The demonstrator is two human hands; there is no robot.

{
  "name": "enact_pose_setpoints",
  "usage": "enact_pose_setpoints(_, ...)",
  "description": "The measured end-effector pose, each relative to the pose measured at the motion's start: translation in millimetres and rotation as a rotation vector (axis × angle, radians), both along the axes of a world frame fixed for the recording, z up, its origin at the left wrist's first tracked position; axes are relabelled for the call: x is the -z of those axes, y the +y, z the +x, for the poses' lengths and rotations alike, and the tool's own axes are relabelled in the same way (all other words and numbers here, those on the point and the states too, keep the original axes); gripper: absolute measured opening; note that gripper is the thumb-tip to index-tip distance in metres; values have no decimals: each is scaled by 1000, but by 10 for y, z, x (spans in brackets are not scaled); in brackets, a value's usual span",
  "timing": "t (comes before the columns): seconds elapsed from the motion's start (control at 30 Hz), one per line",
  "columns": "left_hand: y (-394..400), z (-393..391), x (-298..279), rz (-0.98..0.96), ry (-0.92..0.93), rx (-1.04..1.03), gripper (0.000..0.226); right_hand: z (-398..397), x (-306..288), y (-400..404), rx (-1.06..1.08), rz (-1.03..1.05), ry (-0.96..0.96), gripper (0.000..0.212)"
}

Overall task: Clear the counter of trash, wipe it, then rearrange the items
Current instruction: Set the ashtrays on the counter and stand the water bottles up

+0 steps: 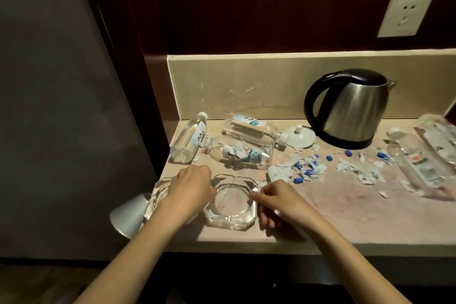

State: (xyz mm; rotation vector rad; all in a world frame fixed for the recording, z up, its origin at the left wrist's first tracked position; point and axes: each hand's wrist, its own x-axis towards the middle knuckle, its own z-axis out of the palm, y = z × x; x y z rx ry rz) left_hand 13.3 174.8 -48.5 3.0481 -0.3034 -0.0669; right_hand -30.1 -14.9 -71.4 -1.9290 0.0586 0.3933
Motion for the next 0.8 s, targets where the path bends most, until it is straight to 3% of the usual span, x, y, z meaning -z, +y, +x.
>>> enact_pose_setpoints(0.17, -54, 1, -21, 70, -29, -44, 13, 106, -56, -90, -119, -92, -1, 40)
enact_pose_setpoints(0.4, -125, 60, -213, -50, -69, -146, 28, -17, -136, -513, -180, 39, -14, 44)
enact_pose_setpoints(0.57, -526, 42, -266, -125, -83, 33, 36, -42, -212, -946, -138, 1, -10, 34)
enact_pose_setpoints(0.7, -811, 34, -99, 27, 46, 171, 56, -2, -219, -1278, -93, -45, -43, 29)
enact_pose_setpoints(0.8, -950, 66, -55, 124, 91, 191, 42, 3, -219, -1479, -85, -58, -43, 28)
